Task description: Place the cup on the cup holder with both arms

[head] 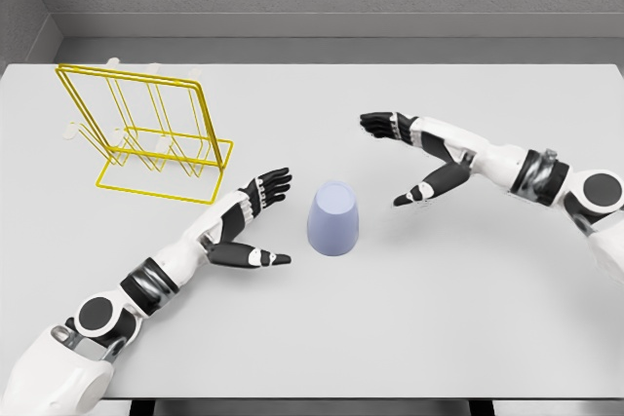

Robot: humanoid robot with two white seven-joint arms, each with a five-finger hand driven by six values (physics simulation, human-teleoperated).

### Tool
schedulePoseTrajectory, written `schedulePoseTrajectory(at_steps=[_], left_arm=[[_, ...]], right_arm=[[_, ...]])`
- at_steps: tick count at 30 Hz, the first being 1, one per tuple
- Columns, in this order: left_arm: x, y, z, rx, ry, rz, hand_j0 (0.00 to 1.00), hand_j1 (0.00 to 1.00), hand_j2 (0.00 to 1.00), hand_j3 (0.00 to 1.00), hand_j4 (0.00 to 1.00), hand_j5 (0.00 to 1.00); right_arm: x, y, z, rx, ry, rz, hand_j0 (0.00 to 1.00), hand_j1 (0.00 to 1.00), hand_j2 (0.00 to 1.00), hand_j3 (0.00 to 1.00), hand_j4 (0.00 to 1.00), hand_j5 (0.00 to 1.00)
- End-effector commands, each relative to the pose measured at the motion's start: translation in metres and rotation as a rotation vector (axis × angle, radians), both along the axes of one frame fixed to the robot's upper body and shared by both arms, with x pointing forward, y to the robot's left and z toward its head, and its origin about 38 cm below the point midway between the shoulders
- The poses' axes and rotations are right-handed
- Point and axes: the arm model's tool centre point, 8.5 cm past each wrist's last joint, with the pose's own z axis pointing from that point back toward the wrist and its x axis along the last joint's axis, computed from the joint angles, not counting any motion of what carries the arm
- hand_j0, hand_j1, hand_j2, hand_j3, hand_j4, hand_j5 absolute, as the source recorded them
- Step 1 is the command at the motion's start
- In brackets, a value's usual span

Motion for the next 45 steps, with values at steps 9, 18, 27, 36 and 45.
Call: schedulePoseTrajectory(at_steps=[9,18,27,36,45], left_arm=[[0.003,-0.002,0.001,-0.016,-0.005,0.018,1.00,1.00,1.00,1.00,1.00,1.00],[0.006,-0.026,-0.002,-0.020,0.007,0.003,1.00,1.00,1.00,1.00,1.00,1.00],[0.012,-0.034,-0.006,-0.038,0.021,0.011,1.00,1.00,1.00,1.00,1.00,1.00],[0.009,-0.048,-0.010,-0.055,0.035,-0.009,1.00,1.00,1.00,1.00,1.00,1.00],[0.017,-0.053,-0.007,-0.057,0.027,-0.008,1.00,1.00,1.00,1.00,1.00,1.00]], right_arm=[[-0.011,-0.110,0.048,-0.204,-0.058,-0.149,1.00,1.00,1.00,1.00,1.00,1.00],[-0.018,-0.109,0.067,-0.393,-0.341,0.012,1.00,1.00,1.00,1.00,1.00,1.00],[-0.017,-0.112,0.067,-0.534,-0.377,0.046,1.00,1.00,1.00,1.00,1.00,1.00],[-0.014,-0.117,0.081,-0.551,-0.399,0.035,1.00,1.00,1.00,1.00,1.00,1.00],[-0.014,-0.118,0.080,-0.549,-0.398,0.032,1.00,1.00,1.00,1.00,1.00,1.00]])
